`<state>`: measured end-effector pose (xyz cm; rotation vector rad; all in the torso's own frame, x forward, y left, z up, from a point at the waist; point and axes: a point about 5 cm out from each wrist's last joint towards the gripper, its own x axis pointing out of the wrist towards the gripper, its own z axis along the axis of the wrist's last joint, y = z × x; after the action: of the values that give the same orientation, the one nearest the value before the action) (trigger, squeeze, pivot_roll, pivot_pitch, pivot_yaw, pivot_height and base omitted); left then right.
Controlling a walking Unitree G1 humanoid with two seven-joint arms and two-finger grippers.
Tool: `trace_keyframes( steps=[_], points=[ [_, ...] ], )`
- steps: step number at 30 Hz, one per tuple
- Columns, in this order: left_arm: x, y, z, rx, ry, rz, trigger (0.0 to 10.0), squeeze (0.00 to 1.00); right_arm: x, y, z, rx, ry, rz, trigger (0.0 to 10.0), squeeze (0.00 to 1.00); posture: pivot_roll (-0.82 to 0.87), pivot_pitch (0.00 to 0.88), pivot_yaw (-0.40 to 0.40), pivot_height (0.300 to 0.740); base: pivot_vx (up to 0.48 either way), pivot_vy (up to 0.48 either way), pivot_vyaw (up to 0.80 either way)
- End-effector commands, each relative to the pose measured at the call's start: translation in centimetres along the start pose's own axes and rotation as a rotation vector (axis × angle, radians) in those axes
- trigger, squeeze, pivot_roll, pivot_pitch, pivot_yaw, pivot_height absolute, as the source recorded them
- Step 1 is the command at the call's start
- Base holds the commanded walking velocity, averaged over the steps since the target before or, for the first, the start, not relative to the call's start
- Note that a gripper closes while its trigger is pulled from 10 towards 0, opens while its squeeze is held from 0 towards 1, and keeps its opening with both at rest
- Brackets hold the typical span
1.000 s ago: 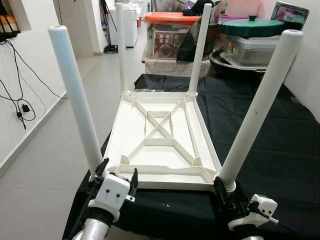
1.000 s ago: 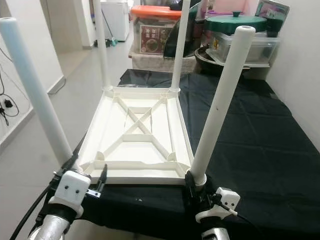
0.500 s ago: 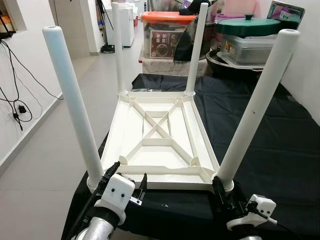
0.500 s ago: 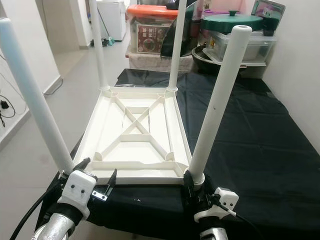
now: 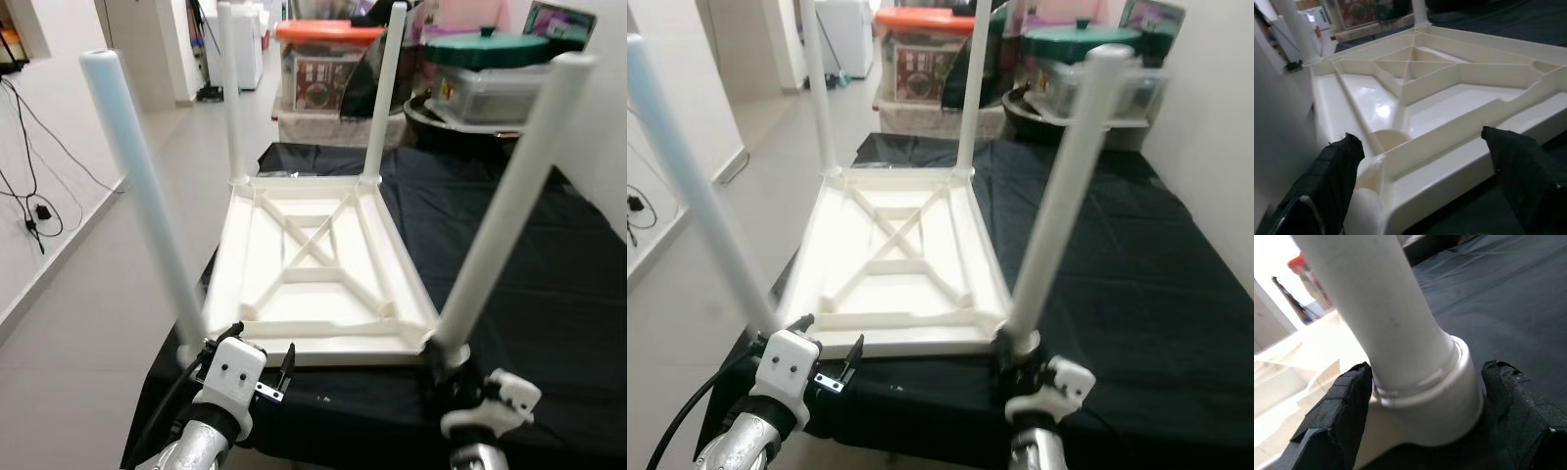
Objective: Building children table
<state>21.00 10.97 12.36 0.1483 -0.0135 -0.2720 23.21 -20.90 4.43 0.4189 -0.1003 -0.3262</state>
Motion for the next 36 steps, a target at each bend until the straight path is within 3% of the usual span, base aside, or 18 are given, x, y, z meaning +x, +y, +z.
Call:
trace_keyframes(
  steps=[1, 13, 27, 36],
  points=[
    [0.1, 0.1, -0.7, -0.012, 0.037, 0.002, 10.0, 0.0, 5.0, 10.5, 5.2, -0.359, -0.071, 0.409, 10.0, 0.0, 0.12, 0.0, -0.029, 0.74, 0.0, 0.0, 0.0],
    [0.2, 0.0, -0.8, -0.011, 0.039, -0.005, 10.0, 0.0, 4.9, 10.8, 5.3, -0.365, -0.081, 0.4, 10.0, 0.0, 0.12, 0.0, -0.03, 0.74, 0.0, 0.0, 0.0],
    [0.4, 0.0, -0.9, -0.001, 0.038, -0.014, 10.0, 0.0, 2.9, 11.1, 5.3, -0.432, -0.116, 0.456, 10.0, 0.0, 0.11, 0.0, -0.029, 0.74, 0.0, 0.0, 0.0],
    [0.5, -0.1, -0.9, 0.002, 0.034, -0.012, 10.0, 0.0, 2.9, 11.1, 5.1, -0.432, -0.107, 0.451, 10.0, 0.0, 0.11, 0.0, -0.032, 0.74, 0.0, 0.0, 0.0]
  ],
)
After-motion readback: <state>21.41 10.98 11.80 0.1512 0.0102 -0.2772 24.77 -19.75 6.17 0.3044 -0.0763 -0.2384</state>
